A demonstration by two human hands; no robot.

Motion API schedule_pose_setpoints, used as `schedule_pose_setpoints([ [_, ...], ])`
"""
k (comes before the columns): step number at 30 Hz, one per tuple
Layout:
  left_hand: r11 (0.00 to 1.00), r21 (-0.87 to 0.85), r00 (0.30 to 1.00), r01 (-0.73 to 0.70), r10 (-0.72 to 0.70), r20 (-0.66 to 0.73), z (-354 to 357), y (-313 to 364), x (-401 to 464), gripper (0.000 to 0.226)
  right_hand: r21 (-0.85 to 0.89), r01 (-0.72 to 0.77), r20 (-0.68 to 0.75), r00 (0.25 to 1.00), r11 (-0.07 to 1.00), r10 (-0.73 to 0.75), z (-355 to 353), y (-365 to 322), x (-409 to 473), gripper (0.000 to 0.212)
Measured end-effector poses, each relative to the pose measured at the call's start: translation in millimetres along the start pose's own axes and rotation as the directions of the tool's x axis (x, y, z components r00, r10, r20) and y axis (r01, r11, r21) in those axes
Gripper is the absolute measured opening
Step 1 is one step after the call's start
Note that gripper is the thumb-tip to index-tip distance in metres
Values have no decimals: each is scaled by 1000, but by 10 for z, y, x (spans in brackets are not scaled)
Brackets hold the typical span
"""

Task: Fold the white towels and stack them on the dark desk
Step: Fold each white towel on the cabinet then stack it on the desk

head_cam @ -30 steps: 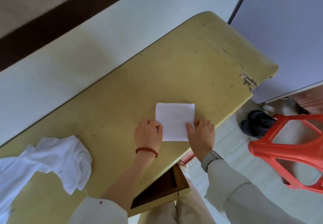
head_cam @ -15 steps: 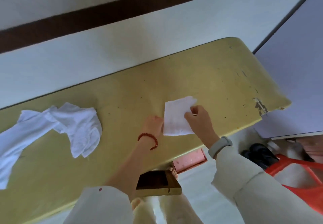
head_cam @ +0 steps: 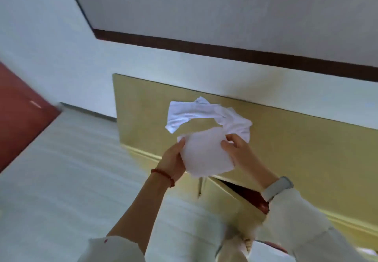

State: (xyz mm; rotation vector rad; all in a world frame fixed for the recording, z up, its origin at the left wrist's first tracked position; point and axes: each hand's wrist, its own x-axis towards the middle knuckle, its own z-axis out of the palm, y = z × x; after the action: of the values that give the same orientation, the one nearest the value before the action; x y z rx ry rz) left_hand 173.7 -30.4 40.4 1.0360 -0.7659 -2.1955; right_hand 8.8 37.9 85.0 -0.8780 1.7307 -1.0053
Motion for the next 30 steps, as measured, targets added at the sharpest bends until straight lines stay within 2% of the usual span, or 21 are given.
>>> schedule_pose_setpoints([
  [3,955,199,953,-220,254,-163,-904,396,-951,19,22,75,105,991,997,-77,1137,-173,-311,16],
  [6,879,350,844,-324,435,-313,-1714,653,-1937,15,122,92,283,951,988,-124,2291,-421,-755,23],
  [8,857,384,756,-344,495,-428,-2220,733,-2592,25,129,67,418,901,989,-115,3029,-574,-1025,27],
  [10,854,389,661,-344,515,-546,-2700,743,-3210,35,119,13,549,832,993,-76,3752,-672,-1290,14],
  [11,854,380,617,-356,520,-590,-2902,733,-3484,34,99,-14,607,793,995,-50,4072,-719,-1432,9],
  [15,852,336,461,-403,506,-729,-3658,608,-4472,25,-10,-49,818,575,999,36,5288,-796,-2000,20],
  [17,838,290,389,-462,485,-783,-3971,542,-4880,23,-86,-46,872,480,995,98,5812,-801,-2270,14],
  [20,816,248,244,-522,422,-873,-4449,474,-5409,21,-123,15,897,430,992,105,6573,-814,-2637,9],
  [24,786,174,100,-593,286,-953,-5142,491,-6073,24,-70,159,934,358,985,8,7676,-881,-3149,17],
  [26,767,113,53,-632,188,-981,-5510,534,-6412,28,-51,199,951,309,979,-13,8244,-938,-3401,13],
  [28,749,48,35,-661,95,-995,-5860,558,-6765,30,-24,228,965,259,973,-37,8775,-972,-3671,8],
  [30,733,30,-20,-680,21,-1000,-6144,555,-7130,34,-6,241,982,183,970,-39,9261,-978,-3961,14],
])
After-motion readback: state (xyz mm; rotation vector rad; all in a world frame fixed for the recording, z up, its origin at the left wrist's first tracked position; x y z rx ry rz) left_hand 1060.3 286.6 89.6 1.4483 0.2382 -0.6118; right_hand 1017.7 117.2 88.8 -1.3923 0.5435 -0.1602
